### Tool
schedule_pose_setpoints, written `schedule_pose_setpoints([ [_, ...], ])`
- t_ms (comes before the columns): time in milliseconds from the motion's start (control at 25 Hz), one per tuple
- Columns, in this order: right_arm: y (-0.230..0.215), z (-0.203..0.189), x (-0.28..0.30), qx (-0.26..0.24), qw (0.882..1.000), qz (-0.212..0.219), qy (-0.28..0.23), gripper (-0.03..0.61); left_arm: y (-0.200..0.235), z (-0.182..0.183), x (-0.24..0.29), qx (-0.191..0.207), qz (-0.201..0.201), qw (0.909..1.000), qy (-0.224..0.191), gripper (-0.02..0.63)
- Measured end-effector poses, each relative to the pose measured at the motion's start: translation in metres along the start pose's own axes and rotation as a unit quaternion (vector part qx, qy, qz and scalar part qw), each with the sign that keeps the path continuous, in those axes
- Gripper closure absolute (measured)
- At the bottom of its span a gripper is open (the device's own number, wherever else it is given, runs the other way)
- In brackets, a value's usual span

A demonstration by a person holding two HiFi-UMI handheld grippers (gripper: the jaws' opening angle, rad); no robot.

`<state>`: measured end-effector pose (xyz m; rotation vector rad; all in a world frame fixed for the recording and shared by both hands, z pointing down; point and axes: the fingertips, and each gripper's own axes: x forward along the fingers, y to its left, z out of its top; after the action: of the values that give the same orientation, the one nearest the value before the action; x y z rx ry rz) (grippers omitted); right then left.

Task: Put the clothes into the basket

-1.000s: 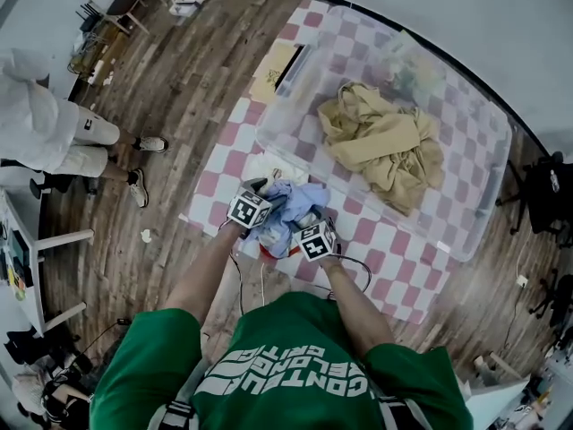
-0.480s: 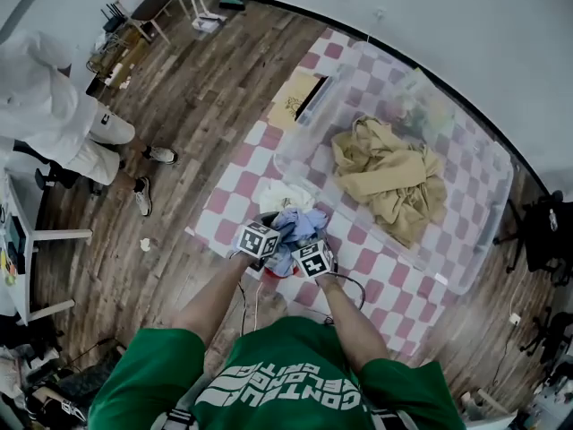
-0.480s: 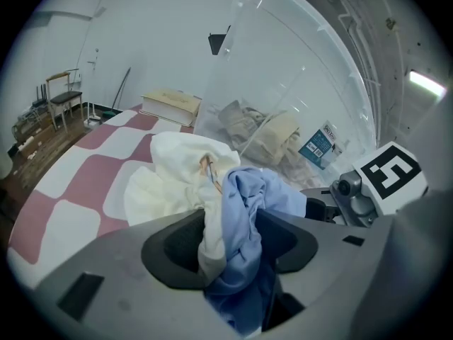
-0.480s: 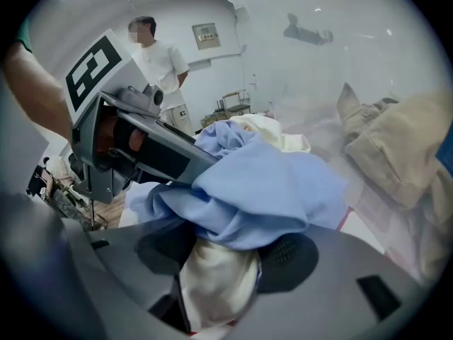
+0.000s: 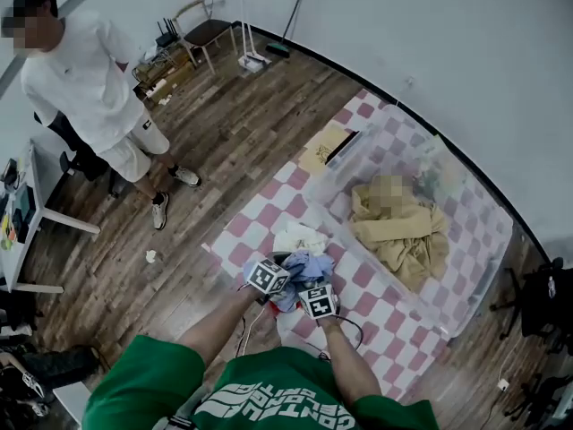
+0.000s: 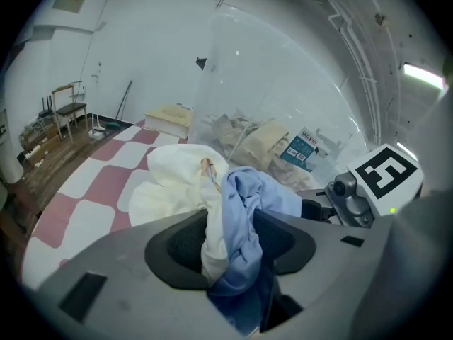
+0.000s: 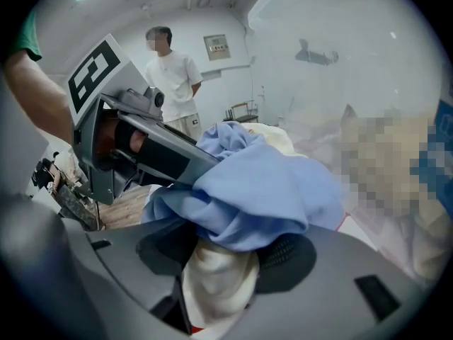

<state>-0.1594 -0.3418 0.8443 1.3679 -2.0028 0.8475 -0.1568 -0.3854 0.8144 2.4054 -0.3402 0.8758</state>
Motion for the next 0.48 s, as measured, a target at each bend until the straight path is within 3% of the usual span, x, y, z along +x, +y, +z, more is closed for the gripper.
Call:
schedule_pose_setpoints([
  [480, 0.012, 0.045, -0.076, -0.075, 0.994, -0.015, -0.076, 0.331, -0.057, 0.050, -0.061, 0.046, 0.045, 0.9931, -0.098, 0.422],
])
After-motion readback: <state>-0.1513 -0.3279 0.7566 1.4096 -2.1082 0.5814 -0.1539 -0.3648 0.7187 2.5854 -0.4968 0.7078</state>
